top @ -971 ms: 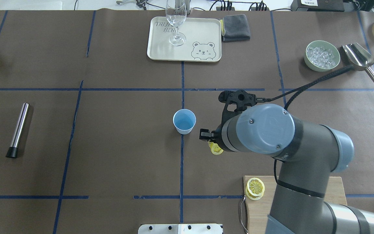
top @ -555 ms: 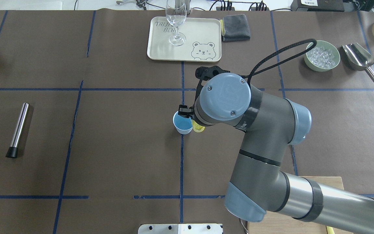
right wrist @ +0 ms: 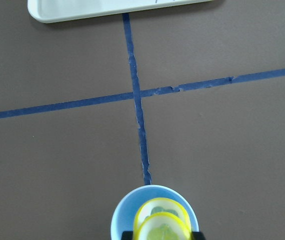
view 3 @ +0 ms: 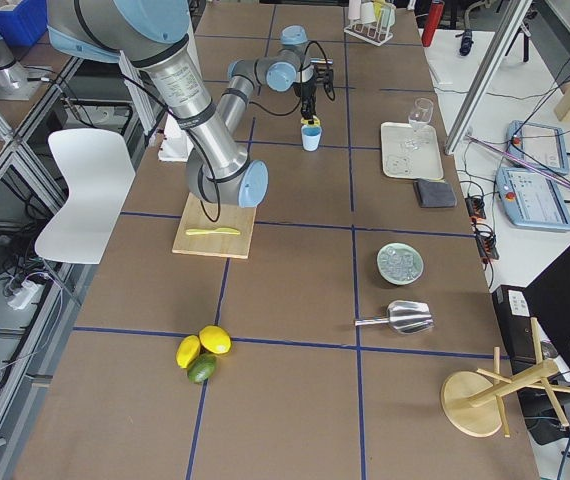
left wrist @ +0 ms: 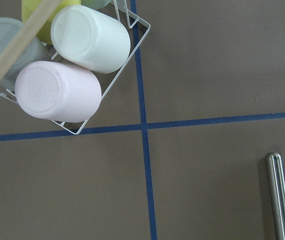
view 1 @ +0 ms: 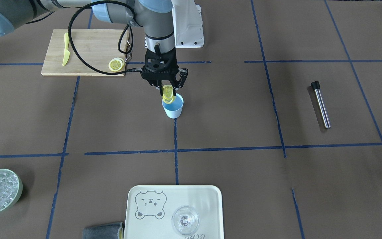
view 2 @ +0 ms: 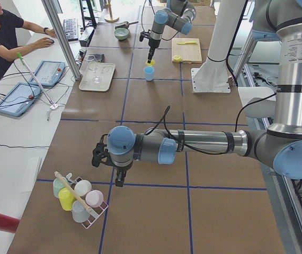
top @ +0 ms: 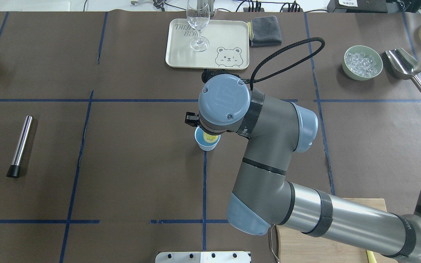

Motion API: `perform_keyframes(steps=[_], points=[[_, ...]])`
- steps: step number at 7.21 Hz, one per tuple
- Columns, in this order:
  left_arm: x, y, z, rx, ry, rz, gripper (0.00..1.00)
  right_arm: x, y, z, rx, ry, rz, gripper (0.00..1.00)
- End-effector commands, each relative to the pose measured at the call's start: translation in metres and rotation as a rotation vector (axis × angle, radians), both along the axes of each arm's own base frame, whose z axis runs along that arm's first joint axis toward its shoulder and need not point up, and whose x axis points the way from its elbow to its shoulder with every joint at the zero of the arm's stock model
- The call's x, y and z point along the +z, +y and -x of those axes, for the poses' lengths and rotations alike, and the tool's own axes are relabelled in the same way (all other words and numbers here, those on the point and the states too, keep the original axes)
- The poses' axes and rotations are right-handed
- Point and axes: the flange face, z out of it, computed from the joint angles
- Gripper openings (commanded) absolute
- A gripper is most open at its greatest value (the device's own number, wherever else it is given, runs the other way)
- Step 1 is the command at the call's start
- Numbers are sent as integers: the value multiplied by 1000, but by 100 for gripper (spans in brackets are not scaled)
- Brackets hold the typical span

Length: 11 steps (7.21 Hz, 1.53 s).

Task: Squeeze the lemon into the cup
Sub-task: 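Lower the lemon slice into the blue cup and open the right gripper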

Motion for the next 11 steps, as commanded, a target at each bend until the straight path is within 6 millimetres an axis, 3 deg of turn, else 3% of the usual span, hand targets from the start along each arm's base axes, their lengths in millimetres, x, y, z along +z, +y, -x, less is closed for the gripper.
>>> perform_keyframes(steps=[1, 5, 9, 11], points=[[0, 0, 0, 1, -1, -1, 100, 6, -7, 18, 0, -17, -3, 49], [-2, -1, 0, 0, 0, -3, 100, 11, -7, 19, -1, -8, 3, 60], [-2, -2, 0, 0, 0, -5, 100, 11, -3, 20, -24, -14, 20, 100], [-11, -6, 1, -7, -1, -13, 100, 8, -6, 13, -43, -30, 39, 100]])
